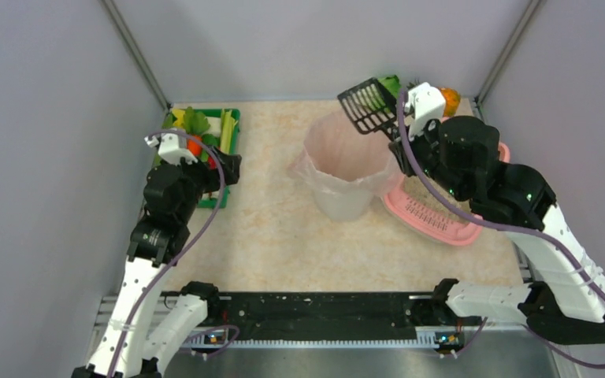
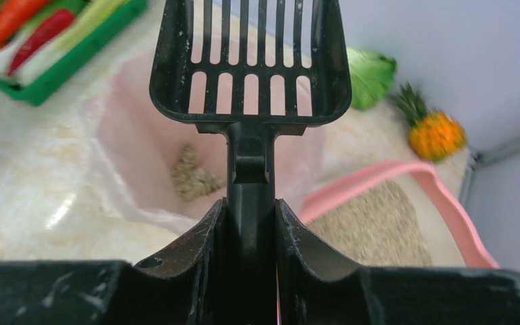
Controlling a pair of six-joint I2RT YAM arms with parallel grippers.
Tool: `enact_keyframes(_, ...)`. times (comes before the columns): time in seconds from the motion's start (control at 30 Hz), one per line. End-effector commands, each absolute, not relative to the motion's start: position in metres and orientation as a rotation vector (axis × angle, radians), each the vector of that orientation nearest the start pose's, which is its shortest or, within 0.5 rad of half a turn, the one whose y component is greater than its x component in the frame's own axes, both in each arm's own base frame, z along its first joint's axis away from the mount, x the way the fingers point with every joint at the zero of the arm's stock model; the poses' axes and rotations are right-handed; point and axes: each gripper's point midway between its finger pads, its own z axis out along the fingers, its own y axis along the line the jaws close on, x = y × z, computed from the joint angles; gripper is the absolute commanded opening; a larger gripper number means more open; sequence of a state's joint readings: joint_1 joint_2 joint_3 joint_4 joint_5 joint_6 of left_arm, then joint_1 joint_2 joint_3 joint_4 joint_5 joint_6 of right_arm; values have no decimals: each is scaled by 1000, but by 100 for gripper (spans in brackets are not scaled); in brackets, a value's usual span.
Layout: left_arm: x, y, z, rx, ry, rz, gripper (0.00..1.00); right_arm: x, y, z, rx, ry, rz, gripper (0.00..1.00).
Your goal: Clean the litter box
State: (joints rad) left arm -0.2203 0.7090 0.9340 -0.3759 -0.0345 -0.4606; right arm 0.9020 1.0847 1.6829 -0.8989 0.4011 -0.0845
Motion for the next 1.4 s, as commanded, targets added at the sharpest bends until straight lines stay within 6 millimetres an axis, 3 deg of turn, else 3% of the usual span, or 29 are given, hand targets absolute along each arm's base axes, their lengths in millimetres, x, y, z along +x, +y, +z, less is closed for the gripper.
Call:
enact_keyframes(0.0,282,-78,319,-196,1746,-465,99,243,121,418,-333,1886,59,0)
enact_keyframes(0.2,282,-89,302,-137,1791,-495,99,252,71,400,-64,2029,-48,0)
enact_keyframes(0.33,280,-94,294,-89,1807,-472,99,258,43,372,138,2182,-82,0)
enact_keyframes(0.5,277,-102,287,-35,1816,-470,99,252,18,327,381,2393,-87,0)
enact_keyframes(0.67,275,-103,284,-12,1814,-427,99,240,10,288,516,2549,-69,0)
enact_keyframes(0.9,271,-109,283,24,1811,-424,99,235,8,248,638,2704,17,0)
enact_keyframes(1.1,269,-108,281,46,1816,-394,99,237,-7,226,771,2784,55,0)
enact_keyframes(1.37,268,-107,277,62,1827,-363,99,253,-4,198,792,2912,157,0)
